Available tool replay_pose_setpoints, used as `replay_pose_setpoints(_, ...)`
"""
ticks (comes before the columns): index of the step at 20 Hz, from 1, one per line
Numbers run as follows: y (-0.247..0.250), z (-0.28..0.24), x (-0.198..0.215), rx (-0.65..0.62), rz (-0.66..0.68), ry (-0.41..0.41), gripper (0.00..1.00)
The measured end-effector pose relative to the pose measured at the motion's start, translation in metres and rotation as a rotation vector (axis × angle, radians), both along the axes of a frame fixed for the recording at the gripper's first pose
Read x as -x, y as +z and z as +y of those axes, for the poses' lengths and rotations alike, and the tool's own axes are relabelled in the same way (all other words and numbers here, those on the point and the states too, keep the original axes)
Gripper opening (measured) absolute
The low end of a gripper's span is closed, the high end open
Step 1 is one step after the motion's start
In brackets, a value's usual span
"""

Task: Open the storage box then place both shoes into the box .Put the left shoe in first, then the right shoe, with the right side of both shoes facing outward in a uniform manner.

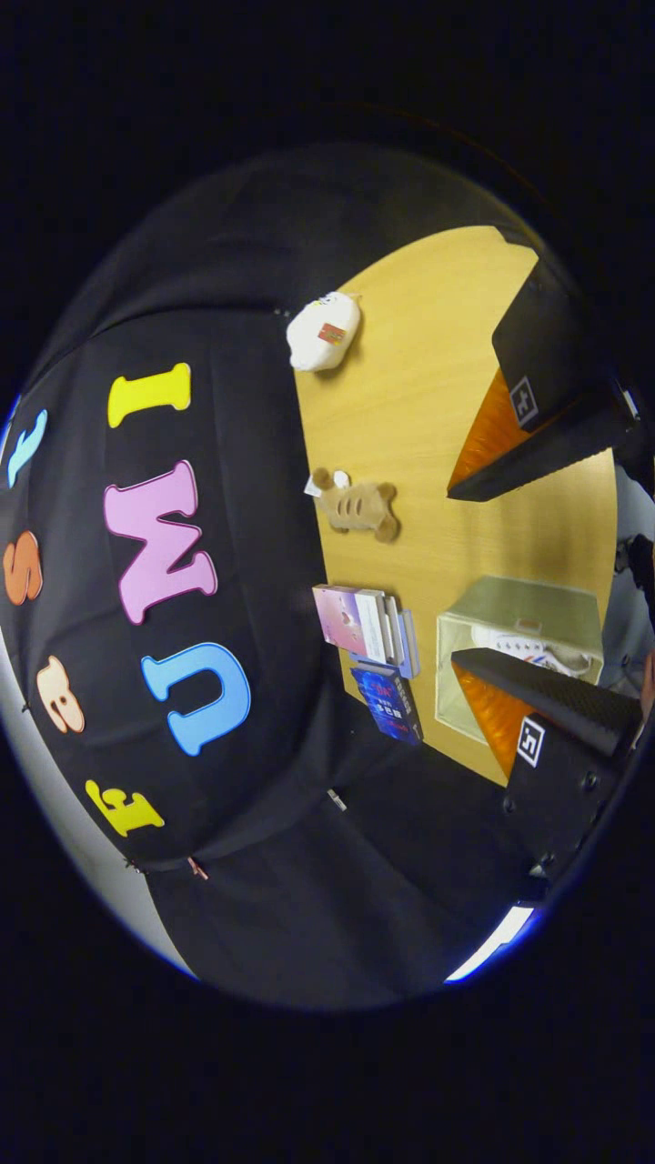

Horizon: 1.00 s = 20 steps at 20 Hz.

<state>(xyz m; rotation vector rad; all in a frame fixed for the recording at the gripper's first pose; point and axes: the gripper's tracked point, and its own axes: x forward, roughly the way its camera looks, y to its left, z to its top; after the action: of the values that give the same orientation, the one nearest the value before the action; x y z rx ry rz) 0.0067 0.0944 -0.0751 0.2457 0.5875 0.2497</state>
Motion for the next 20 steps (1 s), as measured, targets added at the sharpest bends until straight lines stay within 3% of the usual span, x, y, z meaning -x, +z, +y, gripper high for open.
replay_pose_setpoints(6, 0.051, -0.063, -0.012, 0.056, -0.272, 0.019, 0.99)
replay_pose_setpoints(10, 0.083, -0.095, -0.008, 0.081, -0.424, -0.013, 0.98)
replay_pose_setpoints(14, 0.096, -0.089, 0.009, 0.041, -0.497, 0.025, 0.98)
replay_pose_setpoints(20, 0.074, -0.127, 0.007, 0.133, -0.479, -0.137, 0.99)
